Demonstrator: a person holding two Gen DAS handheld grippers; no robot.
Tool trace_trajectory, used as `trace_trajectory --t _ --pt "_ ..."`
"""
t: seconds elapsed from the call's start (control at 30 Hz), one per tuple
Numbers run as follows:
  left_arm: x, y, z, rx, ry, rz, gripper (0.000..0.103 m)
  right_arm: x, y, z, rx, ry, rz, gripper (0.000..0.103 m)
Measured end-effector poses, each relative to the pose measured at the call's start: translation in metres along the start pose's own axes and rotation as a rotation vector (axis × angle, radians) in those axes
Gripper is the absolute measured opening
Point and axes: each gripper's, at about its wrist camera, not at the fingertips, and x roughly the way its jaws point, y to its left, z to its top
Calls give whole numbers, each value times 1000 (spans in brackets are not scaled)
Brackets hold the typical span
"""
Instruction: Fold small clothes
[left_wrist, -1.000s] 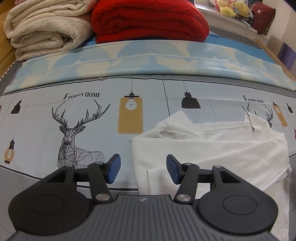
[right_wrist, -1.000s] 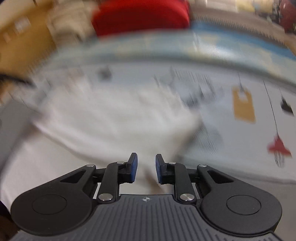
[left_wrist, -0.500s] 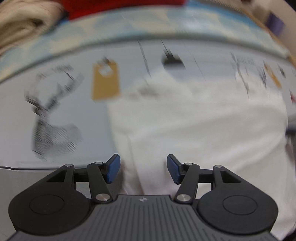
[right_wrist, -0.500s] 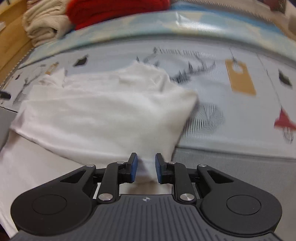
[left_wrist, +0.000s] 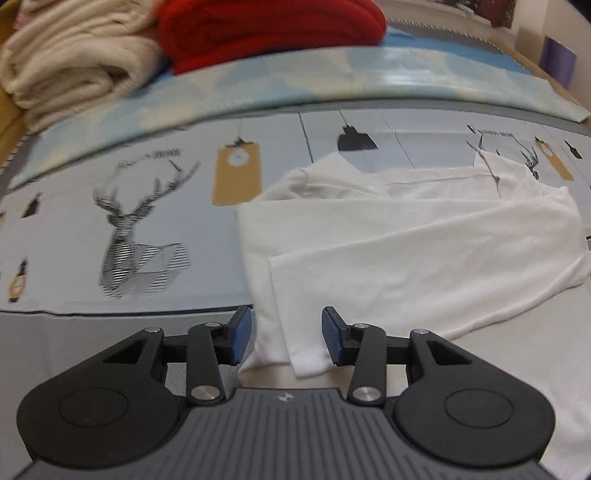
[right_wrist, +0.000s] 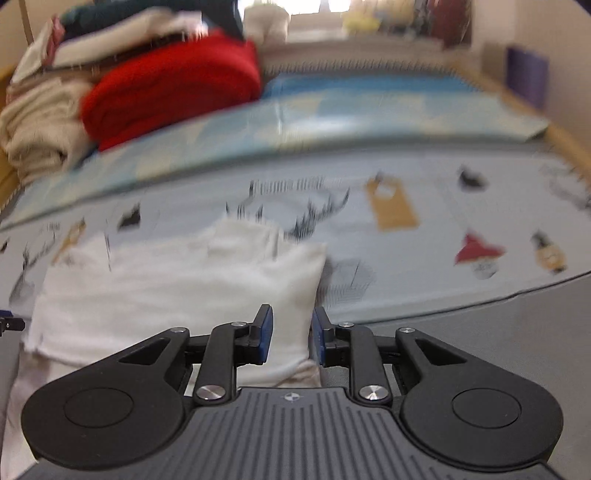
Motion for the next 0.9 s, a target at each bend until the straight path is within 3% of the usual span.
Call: trace_trajectory --t 0.1,0.23,0.43,0.57,0.63,0.67,0.73,0.9 --pt "-31 -2 -8 -23 -37 10 47 -40 15 -9 -12 -46 16 27" --pt "-88 -2 -28 -84 -94 -49 47 -91 36 -33 -29 -95 66 27" --pt "-157 -15 -102 -123 -141 -153 48 -147 60 -102 -8 -138 103 28" --pt "-161 -23 -164 -127 -130 -190 47 -151 61 -159 2 -60 88 41" --pt "-149 -24 -192 -141 -59 -206 42 -150 59 -179 -15 -9 41 41" --pt "-143 -23 -202 -162 -9 -212 32 -150 58 -183 -5 3 28 41" --pt "-135 -17 -209 -210 46 -225 27 -152 54 -184 29 3 40 41" --pt "-137 6 -205 -299 63 -232 22 -147 47 -187 48 22 17 41"
